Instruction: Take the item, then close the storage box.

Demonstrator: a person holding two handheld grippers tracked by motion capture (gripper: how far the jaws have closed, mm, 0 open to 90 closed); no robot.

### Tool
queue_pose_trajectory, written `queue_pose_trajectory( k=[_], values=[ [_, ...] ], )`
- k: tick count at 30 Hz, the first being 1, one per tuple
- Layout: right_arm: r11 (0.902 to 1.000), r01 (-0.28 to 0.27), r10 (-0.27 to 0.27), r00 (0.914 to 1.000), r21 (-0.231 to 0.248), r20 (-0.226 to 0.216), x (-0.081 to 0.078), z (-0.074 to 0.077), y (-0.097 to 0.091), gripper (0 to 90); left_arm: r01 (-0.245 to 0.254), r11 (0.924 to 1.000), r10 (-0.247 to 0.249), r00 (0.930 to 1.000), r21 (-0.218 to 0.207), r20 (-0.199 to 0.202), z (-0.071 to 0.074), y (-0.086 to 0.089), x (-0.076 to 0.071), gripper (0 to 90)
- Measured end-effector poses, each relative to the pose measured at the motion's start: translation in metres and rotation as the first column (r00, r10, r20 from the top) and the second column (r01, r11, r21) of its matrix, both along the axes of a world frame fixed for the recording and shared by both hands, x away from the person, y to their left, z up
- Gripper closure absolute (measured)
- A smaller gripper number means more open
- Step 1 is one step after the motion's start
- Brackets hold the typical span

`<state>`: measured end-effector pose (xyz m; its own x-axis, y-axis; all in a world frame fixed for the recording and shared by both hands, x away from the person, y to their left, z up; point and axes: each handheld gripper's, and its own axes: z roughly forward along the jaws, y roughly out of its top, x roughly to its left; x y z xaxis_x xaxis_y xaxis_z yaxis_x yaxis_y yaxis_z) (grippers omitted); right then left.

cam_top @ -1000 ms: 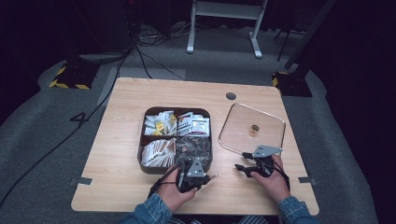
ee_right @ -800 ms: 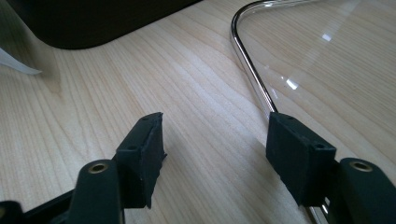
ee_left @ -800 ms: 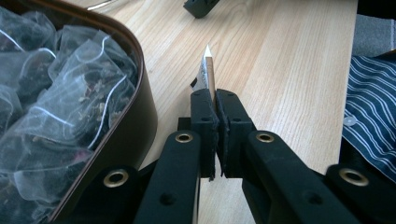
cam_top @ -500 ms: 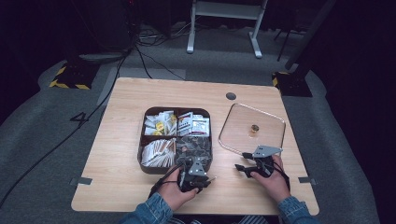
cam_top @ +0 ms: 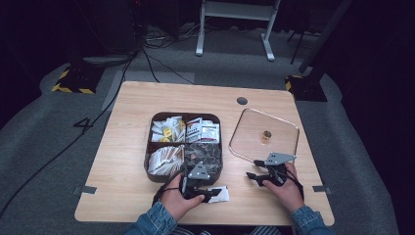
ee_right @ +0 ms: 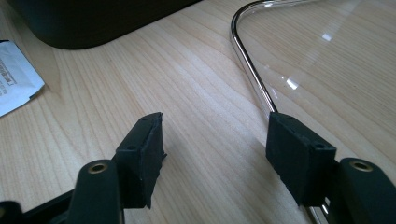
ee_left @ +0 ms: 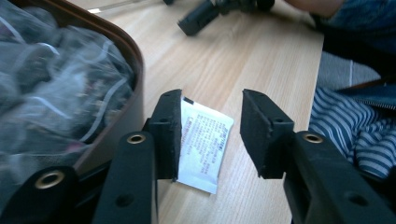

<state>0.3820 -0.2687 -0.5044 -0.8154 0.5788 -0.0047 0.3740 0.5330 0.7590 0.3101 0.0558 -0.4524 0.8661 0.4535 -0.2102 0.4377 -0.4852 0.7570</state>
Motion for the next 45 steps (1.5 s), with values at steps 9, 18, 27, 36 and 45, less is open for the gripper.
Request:
queue_pose_trajectory(
  k=[9, 18, 27, 36, 45],
  values=[
    [1.0000, 0.001, -0.001, 1.0000, 0.000, 0.001, 0.000, 0.000, 0.000, 37.4, -0.077, 0.9970, 0.077, 0.9958, 0.000, 0.049, 0.014, 0.019, 0.001, 48.6],
    [1.0000, 0.001, -0.001, 1.0000, -0.001, -0.001, -0.001, 0.000, 0.000, 37.2, -0.136, 0.9906, 0.137, 0.9875, -0.018, 0.078, 0.022, 0.035, 0.002, 47.0],
    [0.9999, -0.016, 0.016, 0.9999, -0.001, 0.006, -0.002, 0.001, 0.002, 37.4, -0.250, 0.9675, 0.253, 0.9598, -0.039, 0.122, 0.030, 0.067, -0.002, 46.0],
    [0.9992, -0.017, 0.015, 0.9992, 0.036, 0.037, 0.006, 0.017, 0.003, 36.8, -0.361, 0.9323, 0.359, 0.9173, -0.021, 0.172, 0.034, 0.097, -0.005, 40.8],
    [0.9923, 0.074, -0.076, 0.9970, 0.100, 0.017, 0.018, 0.028, -0.009, 33.3, -0.470, 0.8811, 0.472, 0.8674, -0.049, 0.159, 0.036, 0.131, 0.001, 32.2]
  ],
)
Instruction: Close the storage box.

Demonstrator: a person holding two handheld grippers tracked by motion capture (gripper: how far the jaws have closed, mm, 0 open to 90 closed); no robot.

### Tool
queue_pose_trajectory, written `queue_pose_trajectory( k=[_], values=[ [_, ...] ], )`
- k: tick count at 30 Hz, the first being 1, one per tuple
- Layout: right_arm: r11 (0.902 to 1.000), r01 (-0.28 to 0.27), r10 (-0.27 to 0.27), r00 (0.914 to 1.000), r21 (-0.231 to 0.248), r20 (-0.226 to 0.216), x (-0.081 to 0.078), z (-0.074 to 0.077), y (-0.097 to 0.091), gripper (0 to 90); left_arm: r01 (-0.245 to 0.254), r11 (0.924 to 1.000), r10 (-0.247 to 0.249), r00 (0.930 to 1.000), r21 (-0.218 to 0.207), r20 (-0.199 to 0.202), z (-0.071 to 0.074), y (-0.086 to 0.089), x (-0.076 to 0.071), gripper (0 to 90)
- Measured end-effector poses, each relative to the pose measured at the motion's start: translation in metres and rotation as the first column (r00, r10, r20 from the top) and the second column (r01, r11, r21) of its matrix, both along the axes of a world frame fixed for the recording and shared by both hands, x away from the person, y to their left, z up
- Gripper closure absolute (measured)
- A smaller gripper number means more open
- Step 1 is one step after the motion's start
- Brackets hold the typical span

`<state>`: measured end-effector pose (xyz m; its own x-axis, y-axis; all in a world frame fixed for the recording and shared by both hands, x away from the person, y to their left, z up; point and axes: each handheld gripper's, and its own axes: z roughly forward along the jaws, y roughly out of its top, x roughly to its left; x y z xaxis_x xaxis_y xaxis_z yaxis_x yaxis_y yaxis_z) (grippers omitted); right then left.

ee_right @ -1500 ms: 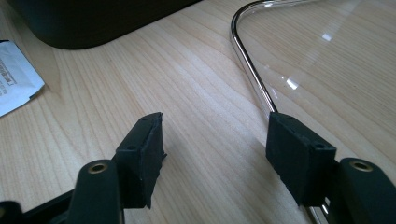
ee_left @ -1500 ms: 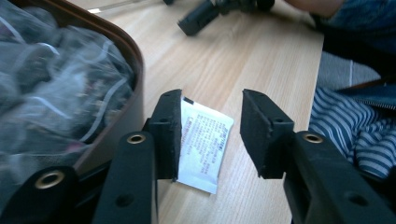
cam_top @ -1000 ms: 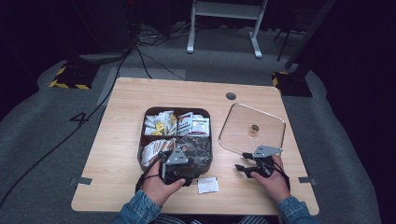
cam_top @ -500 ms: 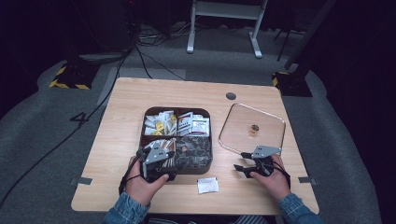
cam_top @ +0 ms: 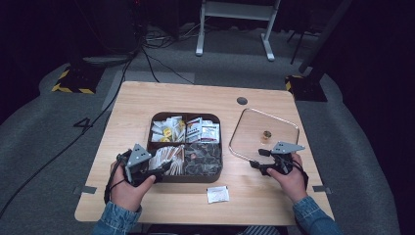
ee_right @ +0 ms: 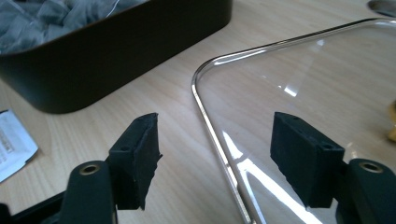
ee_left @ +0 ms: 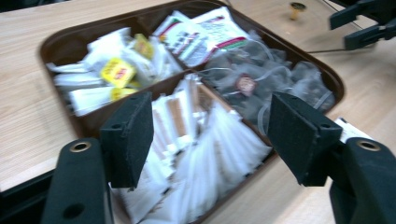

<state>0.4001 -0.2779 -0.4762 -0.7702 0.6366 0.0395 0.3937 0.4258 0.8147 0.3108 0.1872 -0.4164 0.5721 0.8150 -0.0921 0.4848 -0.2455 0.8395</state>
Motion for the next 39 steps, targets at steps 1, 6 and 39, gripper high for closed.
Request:
queue_pose_trajectory(
  k=[1, 6, 39],
  values=[
    [0.9999, 0.012, -0.012, 0.9999, 0.004, 0.004, 0.002, 0.003, -0.002, 32.8, -0.012, 0.9999, 0.012, 0.9999, 0.000, 0.003, 0.000, 0.004, 0.000, 31.6],
    [0.9974, 0.071, -0.071, 0.9974, 0.010, 0.013, 0.009, 0.010, -0.014, 30.9, -0.086, 0.9963, 0.086, 0.9962, -0.004, 0.011, -0.004, 0.023, -0.003, 29.5],
    [0.9451, 0.319, -0.319, 0.9476, -0.070, 0.014, 0.080, -0.015, -0.039, 36.1, -0.254, 0.9561, 0.275, 0.9507, 0.146, -0.144, -0.074, 0.081, -0.005, 22.9]
  ],
)
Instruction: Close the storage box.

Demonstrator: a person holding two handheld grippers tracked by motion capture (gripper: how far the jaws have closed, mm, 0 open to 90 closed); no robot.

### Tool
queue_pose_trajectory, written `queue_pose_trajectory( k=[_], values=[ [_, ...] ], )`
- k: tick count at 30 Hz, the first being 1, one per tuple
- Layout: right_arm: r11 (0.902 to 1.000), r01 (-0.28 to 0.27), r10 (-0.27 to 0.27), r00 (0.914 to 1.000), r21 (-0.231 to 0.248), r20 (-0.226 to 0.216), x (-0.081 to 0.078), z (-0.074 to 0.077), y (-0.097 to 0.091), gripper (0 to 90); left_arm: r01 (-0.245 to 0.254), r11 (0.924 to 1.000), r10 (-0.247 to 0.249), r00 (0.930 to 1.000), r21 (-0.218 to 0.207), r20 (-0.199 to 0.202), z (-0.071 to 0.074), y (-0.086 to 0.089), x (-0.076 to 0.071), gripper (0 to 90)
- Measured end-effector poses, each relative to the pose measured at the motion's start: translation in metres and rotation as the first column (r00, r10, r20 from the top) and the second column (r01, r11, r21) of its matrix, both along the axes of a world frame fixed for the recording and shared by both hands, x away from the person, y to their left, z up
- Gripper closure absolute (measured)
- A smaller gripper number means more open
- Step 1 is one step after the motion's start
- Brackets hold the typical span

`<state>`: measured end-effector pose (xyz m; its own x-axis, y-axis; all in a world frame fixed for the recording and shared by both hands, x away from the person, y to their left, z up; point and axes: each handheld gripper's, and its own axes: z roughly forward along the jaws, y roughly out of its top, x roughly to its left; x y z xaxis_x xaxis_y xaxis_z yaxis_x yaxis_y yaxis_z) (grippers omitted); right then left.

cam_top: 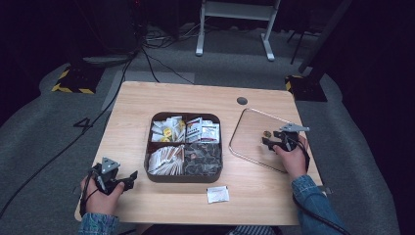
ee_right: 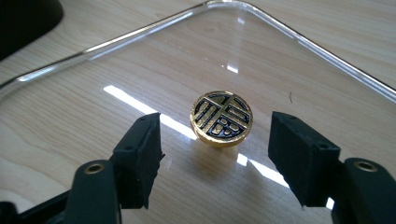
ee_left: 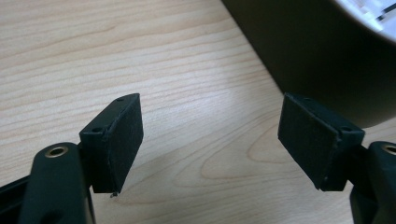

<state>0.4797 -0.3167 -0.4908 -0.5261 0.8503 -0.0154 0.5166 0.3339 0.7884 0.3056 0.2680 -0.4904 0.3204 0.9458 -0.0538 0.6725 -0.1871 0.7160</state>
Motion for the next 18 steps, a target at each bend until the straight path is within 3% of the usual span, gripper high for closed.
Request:
queue_pose_trajectory(
  k=[7, 11, 18],
  values=[
    [0.9995, -0.008, 0.007, 0.9994, -0.030, -0.034, 0.010, -0.008, 0.005, 45.9, -0.004, 1.0000, 0.004, 0.9996, 0.008, -0.028, -0.009, -0.001, 0.005, 21.4],
    [0.9996, -0.011, 0.010, 0.9994, -0.028, -0.034, 0.012, -0.007, 0.004, 58.0, -0.012, 0.9996, 0.012, 0.9996, 0.024, -0.024, -0.012, -0.002, 0.009, 21.4],
    [1.0000, -0.007, 0.007, 0.9994, 0.006, -0.034, 0.013, -0.008, 0.000, 59.0, -0.014, 0.9993, 0.015, 0.9997, 0.033, -0.018, -0.014, -0.002, 0.012, 20.5]
  ],
)
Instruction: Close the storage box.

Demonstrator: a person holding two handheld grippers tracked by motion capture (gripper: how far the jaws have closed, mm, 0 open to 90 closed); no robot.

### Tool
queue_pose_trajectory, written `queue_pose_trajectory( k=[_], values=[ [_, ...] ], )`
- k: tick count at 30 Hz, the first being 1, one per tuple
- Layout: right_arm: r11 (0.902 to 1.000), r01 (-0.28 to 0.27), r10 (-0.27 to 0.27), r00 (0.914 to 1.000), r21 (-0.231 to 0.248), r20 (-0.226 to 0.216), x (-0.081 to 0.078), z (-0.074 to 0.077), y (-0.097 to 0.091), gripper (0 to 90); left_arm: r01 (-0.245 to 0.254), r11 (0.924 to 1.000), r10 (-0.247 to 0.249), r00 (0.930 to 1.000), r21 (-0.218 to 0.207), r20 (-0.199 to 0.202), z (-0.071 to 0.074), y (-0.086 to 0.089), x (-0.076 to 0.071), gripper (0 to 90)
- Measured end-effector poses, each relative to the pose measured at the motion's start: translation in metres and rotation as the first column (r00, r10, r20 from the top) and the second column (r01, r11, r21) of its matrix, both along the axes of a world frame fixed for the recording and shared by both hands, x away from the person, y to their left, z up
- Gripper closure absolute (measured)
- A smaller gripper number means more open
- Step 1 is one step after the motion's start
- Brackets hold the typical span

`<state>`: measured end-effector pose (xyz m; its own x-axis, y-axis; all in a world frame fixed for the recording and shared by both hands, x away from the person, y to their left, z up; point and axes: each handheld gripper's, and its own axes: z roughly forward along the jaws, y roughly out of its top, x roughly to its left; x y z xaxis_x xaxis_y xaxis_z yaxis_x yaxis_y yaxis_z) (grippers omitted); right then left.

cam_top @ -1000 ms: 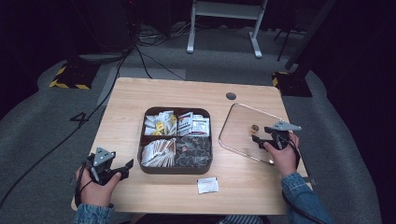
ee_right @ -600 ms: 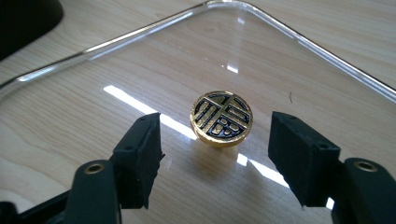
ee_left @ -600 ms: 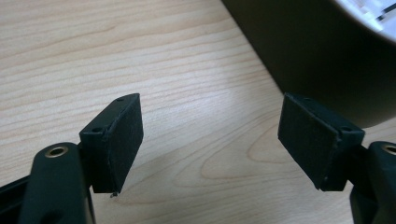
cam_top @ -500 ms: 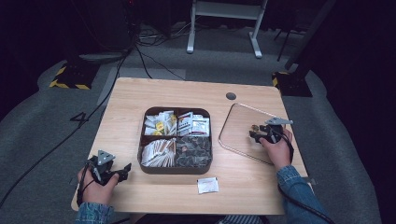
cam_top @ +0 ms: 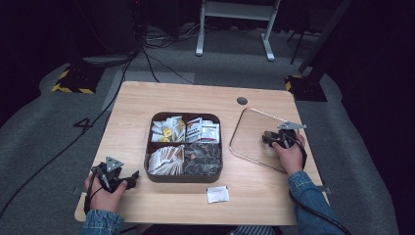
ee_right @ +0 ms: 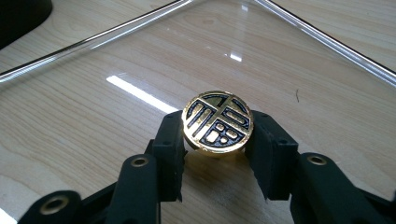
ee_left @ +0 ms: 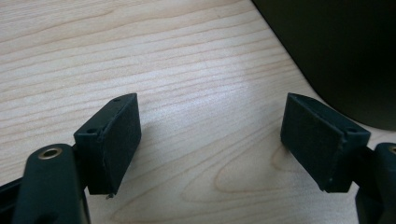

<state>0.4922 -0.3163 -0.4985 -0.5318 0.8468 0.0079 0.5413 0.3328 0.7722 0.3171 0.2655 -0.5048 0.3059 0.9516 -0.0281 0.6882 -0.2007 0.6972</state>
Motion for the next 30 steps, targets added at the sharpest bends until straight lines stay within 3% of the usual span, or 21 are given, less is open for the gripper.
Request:
queue_pose_trajectory(
  k=[11, 20, 30],
  values=[
    [0.9998, -0.002, 0.003, 0.9999, 0.021, -0.012, -0.005, 0.005, -0.001, 59.0, -0.001, 1.0000, 0.001, 1.0000, 0.004, -0.001, 0.000, 0.000, 0.001, 19.7],
    [0.9962, -0.008, 0.006, 0.9998, 0.087, 0.018, -0.021, 0.031, -0.005, 59.0, 0.006, 1.0000, -0.006, 1.0000, 0.000, -0.006, 0.000, 0.000, 0.002, 18.5],
    [0.9937, -0.028, 0.022, 0.9984, 0.109, 0.051, -0.041, 0.057, -0.007, 59.0, 0.012, 0.9999, -0.012, 0.9999, -0.001, -0.006, 0.000, 0.000, 0.003, 17.3]
  ],
)
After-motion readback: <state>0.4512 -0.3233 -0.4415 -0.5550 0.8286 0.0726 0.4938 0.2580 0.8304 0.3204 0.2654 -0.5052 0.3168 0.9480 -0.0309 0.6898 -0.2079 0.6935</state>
